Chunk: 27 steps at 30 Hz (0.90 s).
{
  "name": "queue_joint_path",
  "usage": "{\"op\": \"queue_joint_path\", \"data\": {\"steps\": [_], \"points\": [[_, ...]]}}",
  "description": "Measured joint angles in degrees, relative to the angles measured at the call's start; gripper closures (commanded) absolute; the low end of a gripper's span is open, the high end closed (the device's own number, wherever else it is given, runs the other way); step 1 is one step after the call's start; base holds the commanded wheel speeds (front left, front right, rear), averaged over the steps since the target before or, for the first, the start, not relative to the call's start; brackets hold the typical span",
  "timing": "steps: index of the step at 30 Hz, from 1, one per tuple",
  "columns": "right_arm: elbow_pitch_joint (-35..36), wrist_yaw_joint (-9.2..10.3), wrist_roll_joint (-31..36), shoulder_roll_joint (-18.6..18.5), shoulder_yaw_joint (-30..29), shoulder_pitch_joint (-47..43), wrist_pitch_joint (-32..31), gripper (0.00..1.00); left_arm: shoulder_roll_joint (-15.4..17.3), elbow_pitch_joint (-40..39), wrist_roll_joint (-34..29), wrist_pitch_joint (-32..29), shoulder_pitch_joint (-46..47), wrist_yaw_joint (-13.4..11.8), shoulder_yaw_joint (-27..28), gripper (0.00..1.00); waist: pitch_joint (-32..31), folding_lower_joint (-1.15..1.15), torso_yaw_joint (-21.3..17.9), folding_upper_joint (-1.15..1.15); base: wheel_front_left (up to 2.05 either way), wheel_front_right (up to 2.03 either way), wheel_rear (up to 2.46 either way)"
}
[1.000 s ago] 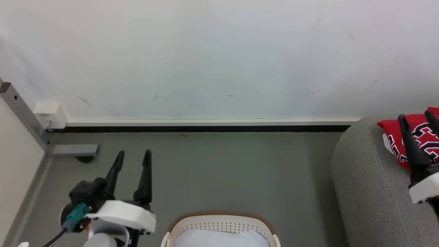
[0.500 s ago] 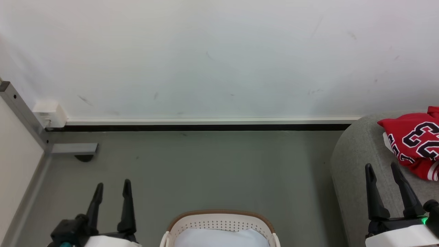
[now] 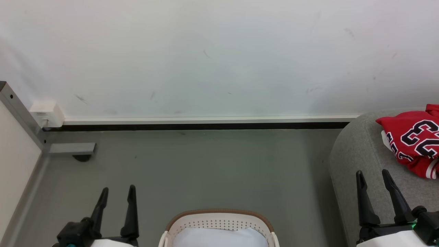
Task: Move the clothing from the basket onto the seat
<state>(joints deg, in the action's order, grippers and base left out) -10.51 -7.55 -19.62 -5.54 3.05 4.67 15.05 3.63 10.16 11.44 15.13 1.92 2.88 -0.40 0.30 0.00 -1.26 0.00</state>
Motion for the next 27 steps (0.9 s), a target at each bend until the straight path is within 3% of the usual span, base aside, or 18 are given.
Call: {"op": "queue_joint_path", "data": {"steps": [16,27], "points": [[-0.3,0.0,-0.03,-0.09,0.64,0.01,0.0,0.0,-0.76,0.63,-0.87,0.0,0.18,1.11,0.51,0.0,0.2,0.0,0.09,0.0,0.0,0.0,0.0],[-0.52,0.0,-0.13,-0.57,1.56,1.71,0.1,0.0,-0.81,2.1,-0.85,0.0,1.83,1.12,-0.09,0.0,2.46,0.0,-2.15,0.0,0.0,0.0,0.0]]}}
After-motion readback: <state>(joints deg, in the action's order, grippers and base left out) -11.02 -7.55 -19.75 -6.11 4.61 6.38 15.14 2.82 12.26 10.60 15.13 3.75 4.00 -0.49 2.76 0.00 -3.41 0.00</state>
